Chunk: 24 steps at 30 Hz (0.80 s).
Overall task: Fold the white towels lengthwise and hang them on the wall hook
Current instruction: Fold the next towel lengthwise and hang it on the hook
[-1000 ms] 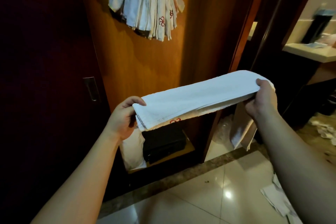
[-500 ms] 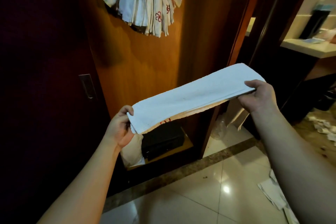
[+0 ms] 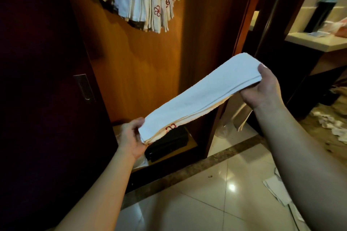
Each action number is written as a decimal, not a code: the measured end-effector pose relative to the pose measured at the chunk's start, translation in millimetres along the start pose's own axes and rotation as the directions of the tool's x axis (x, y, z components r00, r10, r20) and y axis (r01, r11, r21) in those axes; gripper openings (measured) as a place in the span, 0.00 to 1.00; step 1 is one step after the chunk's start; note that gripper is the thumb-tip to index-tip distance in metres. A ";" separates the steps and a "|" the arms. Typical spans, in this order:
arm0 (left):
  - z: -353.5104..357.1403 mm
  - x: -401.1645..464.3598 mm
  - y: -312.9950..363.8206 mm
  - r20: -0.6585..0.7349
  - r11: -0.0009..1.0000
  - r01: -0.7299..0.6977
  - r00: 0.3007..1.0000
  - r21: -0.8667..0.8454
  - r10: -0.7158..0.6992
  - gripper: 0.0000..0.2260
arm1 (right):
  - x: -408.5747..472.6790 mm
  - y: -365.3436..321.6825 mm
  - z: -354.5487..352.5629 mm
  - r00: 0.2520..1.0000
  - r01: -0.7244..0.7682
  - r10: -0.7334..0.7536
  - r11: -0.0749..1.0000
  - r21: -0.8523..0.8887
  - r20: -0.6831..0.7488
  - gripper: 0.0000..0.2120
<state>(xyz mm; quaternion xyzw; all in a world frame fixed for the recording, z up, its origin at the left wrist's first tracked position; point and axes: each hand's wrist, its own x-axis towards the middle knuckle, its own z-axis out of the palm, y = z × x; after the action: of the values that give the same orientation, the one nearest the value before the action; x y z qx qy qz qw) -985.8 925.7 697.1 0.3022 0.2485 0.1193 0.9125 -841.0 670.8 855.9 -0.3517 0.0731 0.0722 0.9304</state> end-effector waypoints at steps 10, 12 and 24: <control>1.6 22.9 -46.3 -0.111 0.851 0.191 0.981 0.490 -0.156 0.19 | -2.7 2.1 14.1 0.996 0.010 -0.007 0.999 -0.032 0.093 0.14; 4.1 27.7 -55.8 -0.134 0.810 0.237 0.971 0.536 -0.195 0.20 | -2.9 6.4 17.0 0.995 0.011 -0.007 0.999 -0.041 0.097 0.15; 87.8 -7.2 -88.8 -0.129 0.766 -0.103 0.963 0.635 0.236 0.07 | 1.0 19.1 36.1 0.990 0.037 -0.014 0.986 -0.162 0.141 0.17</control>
<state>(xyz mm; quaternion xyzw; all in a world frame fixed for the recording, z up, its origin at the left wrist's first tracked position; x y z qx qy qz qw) -939.7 809.7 706.5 0.5939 0.3364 0.1427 0.7167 -840.6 709.1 870.2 -0.4221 -0.0029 0.0903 0.9021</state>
